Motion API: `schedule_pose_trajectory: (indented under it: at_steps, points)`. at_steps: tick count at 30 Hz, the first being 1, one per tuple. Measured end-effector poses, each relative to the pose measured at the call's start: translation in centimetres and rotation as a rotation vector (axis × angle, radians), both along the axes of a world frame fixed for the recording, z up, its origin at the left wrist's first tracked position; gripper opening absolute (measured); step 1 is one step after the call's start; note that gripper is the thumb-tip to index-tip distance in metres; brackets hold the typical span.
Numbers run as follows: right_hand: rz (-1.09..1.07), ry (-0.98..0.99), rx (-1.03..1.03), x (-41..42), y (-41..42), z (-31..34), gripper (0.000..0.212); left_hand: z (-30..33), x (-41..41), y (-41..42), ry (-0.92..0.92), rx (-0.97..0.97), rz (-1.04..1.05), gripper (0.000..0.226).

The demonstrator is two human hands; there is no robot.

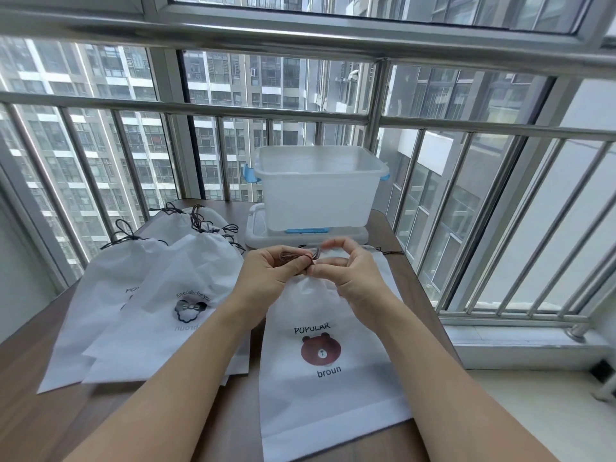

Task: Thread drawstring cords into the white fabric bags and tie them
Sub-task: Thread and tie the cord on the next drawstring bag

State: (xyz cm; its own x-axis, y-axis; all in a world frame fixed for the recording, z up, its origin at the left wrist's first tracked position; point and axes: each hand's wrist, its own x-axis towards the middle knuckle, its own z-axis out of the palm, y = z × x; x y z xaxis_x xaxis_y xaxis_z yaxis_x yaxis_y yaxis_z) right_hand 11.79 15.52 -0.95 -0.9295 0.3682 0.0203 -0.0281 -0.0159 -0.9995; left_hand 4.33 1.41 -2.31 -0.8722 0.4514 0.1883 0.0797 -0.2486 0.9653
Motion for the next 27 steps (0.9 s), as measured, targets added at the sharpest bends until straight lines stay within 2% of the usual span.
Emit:
schedule_pose_trajectory:
  at_steps: [2, 4, 7, 9, 15, 22, 27]
  points:
    - [0.034, 0.018, 0.054, 0.1, 0.2, 0.0, 0.056, -0.1, 0.0, 0.0, -0.046, 0.008, -0.011, 0.007]
    - [0.039, 0.039, 0.128, 0.2, 0.4, 0.0, 0.06, -0.2, -0.1, 0.0, -0.107, 0.019, -0.017, 0.006]
    - [-0.047, 0.075, 0.25, 0.2, 0.4, 0.1, 0.047, -0.5, -0.3, 0.0, -0.176, 0.033, -0.005, 0.006]
    - [-0.09, 0.139, 0.346, 0.1, 0.4, 0.0, 0.035, -0.5, -0.3, 0.0, -0.16, 0.016, -0.004, 0.005]
    - [-0.025, 0.242, 0.488, -0.3, 0.0, -0.6, 0.013, -0.7, -0.3, -0.1, -0.133, -0.02, -0.023, 0.009]
    - [-0.033, 0.222, 0.111, -0.2, -0.1, -0.5, 0.006, -0.3, -0.1, -0.4, -0.223, 0.04, -0.13, 0.021]
    - [0.063, 0.127, -0.149, -0.5, 0.3, -1.1, 0.019, -0.3, -0.2, -0.6, -0.245, 0.045, -0.18, 0.016]
